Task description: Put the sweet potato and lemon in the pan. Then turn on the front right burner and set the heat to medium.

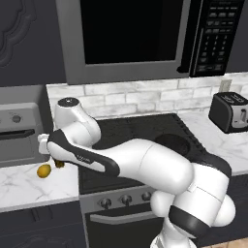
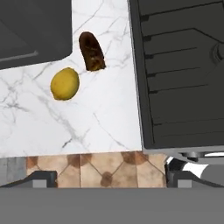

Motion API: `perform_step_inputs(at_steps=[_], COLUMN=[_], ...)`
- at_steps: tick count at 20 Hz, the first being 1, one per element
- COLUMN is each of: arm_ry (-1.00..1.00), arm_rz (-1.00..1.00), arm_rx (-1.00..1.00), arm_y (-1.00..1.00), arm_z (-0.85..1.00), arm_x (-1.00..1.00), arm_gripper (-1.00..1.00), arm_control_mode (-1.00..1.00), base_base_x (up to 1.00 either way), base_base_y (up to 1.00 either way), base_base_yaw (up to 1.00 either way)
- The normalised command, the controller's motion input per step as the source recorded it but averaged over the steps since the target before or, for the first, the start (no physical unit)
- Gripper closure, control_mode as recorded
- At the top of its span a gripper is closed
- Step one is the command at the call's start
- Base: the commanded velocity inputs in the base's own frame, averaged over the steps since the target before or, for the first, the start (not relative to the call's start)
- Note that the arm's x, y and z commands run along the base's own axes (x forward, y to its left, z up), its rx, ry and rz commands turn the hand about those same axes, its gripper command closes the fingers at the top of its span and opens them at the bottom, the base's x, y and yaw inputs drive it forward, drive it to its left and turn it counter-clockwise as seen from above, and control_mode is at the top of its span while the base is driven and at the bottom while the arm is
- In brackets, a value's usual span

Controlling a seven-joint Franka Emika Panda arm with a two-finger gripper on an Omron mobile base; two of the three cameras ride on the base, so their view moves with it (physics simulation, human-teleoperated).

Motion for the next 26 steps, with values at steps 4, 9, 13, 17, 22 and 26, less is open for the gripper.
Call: perform_step_inputs(at_steps=[4, 9, 13, 17, 22, 26], arm_ry=[0.03, 0.06, 0.00, 0.00, 0.00, 0.00], arm_rz=[-0.07, 0.00, 0.00, 0.00, 0.00, 0.00], arm_rx=[0.10, 0.04, 0.00, -0.01, -0.04, -0.07], arm_y=[0.00, -0.01, 0.00, 0.00, 0.10, 0.26], arm_z=[-0.05, -0.14, -0.42, -0.23, -0.06, 0.00], arm_x=[0.01, 0.16, 0.07, 0.02, 0.01, 0.19], arm_gripper=[-1.00, -1.00, -1.00, -1.00, -1.00, -1.00], arm_control_mode=[-1.00, -1.00, -1.00, -1.00, -1.00, -1.00], base_base_x=[0.00, 0.00, 0.00, 0.00, 0.00, 0.00], base_base_y=[0.00, 0.00, 0.00, 0.00, 0.00, 0.00], base_base_yaw=[0.00, 0.00, 0.00, 0.00, 0.00, 0.00])
